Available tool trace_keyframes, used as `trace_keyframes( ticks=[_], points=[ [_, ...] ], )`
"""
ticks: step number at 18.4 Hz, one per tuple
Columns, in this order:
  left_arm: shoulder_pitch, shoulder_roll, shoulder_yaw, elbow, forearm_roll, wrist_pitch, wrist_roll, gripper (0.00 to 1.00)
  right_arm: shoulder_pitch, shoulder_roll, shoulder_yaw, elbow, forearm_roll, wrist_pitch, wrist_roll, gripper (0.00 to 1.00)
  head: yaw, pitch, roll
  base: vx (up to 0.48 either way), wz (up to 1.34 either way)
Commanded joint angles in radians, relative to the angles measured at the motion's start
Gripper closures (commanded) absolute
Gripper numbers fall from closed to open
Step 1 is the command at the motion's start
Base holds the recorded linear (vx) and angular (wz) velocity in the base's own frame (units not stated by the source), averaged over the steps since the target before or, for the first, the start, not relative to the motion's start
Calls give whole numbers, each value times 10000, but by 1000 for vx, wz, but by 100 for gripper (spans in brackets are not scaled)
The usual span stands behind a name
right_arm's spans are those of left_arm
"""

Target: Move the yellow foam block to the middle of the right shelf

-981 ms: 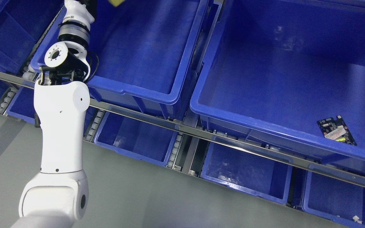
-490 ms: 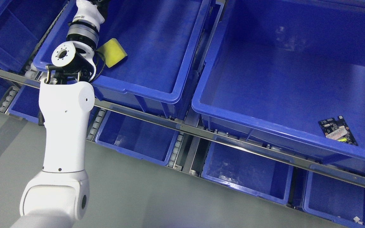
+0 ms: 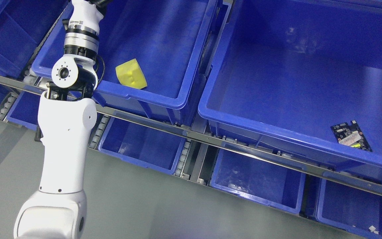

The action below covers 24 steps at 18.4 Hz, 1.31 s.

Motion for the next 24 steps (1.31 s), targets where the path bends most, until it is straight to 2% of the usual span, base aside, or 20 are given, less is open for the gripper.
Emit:
trace_keyframes(
  ticks=[1,5,8,12,18,24],
  points=[
    [1381,1612,-288,-1610,-149,-1131,11,8,15,-175,0,-175,31,-2,4,0,0,0,0,0,0],
    [2776,1844,952,-2653,-164,-1271,26,8,15,-175,0,-175,31,-2,4,0,0,0,0,-3,7],
    [3484,1722,1461,-2762,-149,-1438,57,7,15,-175,0,-175,31,-2,4,0,0,0,0,-4,7],
    [3807,1323,1477,-3023,-149,-1854,42,7,15,-175,0,-175,31,-2,4,0,0,0,0,0,-5],
    [3868,1415,1461,-3100,-149,-2313,41,7,15,-175,0,-175,31,-2,4,0,0,0,0,2,1],
    [4222,1093,1860,-3100,-149,-2559,225,6,15,-175,0,-175,31,-2,4,0,0,0,0,0,0]
  ],
)
